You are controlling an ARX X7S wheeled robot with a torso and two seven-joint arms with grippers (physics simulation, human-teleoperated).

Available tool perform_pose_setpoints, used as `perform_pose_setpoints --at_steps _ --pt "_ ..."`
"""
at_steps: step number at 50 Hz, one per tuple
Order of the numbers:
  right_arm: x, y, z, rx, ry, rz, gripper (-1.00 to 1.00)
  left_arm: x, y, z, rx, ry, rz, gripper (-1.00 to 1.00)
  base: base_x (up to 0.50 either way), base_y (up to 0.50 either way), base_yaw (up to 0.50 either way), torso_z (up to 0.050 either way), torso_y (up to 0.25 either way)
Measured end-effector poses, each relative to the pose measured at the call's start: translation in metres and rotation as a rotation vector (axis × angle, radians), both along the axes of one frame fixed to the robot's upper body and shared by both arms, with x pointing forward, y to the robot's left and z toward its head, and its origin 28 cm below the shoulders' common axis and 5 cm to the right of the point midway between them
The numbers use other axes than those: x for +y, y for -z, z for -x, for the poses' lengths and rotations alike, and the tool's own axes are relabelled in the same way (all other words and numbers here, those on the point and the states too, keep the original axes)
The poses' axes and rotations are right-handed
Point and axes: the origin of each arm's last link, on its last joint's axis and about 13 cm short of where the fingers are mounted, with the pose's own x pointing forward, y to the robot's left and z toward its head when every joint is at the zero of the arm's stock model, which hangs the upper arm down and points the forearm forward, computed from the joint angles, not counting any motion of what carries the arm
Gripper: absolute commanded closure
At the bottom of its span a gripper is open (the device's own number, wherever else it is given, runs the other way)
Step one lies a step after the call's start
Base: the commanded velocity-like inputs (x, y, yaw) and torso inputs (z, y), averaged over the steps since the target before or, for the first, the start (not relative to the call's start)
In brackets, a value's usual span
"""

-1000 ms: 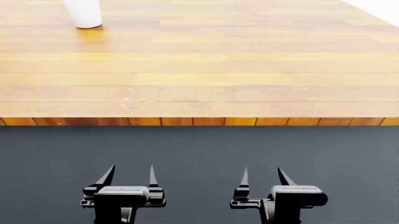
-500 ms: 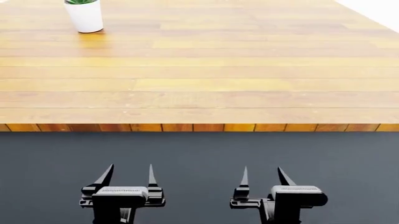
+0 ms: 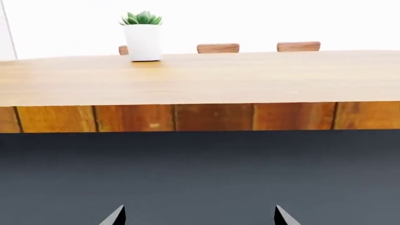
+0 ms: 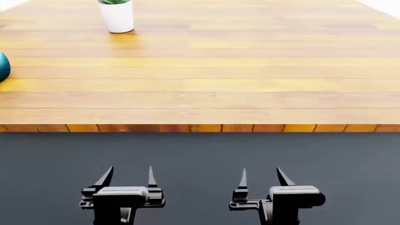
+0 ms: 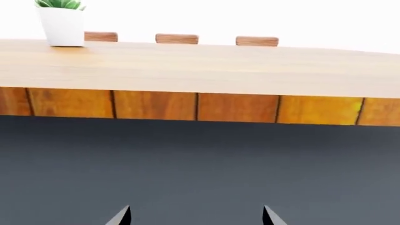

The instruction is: Pick the kettle non electric and bowl and place them in the sink. Then turn on the water.

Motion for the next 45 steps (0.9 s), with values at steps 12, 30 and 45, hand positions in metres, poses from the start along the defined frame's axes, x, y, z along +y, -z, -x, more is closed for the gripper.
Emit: perform_pose_setpoints --at_steps 12,30,45 --pt "-0.0003 -0.0003 0.0014 -0.01 0.0 -0.005 -1.0 0.0006 -0.0019 0.0019 -0.011 -0.018 0.037 -1.0 0.0 0.5 0.0 0.0 0.0" --pt "-0.0008 -0.0007 0.0019 -0.014 0.002 -0.015 -1.0 0.0006 -0.0007 0.0037 0.015 -0.023 0.051 -1.0 0.0 0.5 0.0 0.0 0.0" --pt "-0.0011 -0.0009 0.0021 -0.016 0.004 -0.021 -1.0 0.001 0.0002 0.004 0.023 -0.03 0.045 -1.0 0.0 0.5 0.0 0.0 0.0"
